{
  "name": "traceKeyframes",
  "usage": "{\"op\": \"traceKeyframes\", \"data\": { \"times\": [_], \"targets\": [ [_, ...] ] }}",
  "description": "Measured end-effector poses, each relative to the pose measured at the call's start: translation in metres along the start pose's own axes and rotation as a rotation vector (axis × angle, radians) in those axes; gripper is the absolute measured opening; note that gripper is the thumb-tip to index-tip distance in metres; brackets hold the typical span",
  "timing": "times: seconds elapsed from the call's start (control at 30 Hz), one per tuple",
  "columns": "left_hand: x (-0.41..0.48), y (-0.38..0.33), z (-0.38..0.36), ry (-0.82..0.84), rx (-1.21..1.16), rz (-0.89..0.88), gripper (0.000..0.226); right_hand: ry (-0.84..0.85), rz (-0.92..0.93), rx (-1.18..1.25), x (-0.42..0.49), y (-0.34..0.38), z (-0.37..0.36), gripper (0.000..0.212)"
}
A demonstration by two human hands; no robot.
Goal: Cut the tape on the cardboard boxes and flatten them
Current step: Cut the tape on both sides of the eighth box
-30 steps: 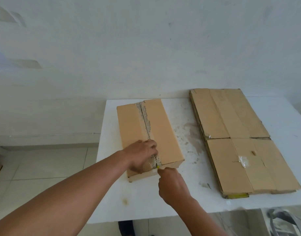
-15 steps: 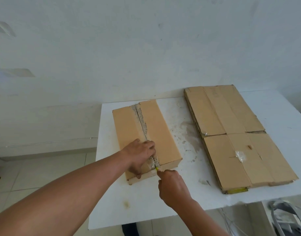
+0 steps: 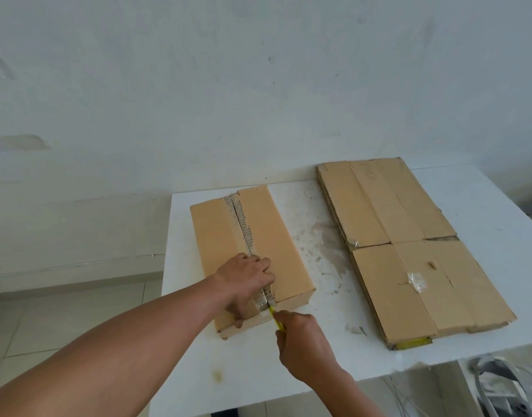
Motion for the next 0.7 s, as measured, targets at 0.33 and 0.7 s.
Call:
{"op": "traceKeyframes", "data": {
  "times": [0.33, 0.7],
  "targets": [
    [0.010, 0.009, -0.008, -0.014, -0.112, -0.049, 0.079, 0.151, -0.344, 0.764, -0.017, -0.017, -0.030, 0.019],
    [0.014, 0.010, -0.008, -0.014, -0.092, -0.044, 0.069, 0.149, -0.383, 0.951, -0.015, -0.004, -0.043, 0.018]
  ]
}}
Point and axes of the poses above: each hand's wrist, its own x-axis towards the middle knuckle, its own z-axis out of the back of the hand, y = z × x, the point moved 7 cm from there along x, towards the middle knuckle, and after that the axes turned 8 degrees about -z, right-handed, at the moved point
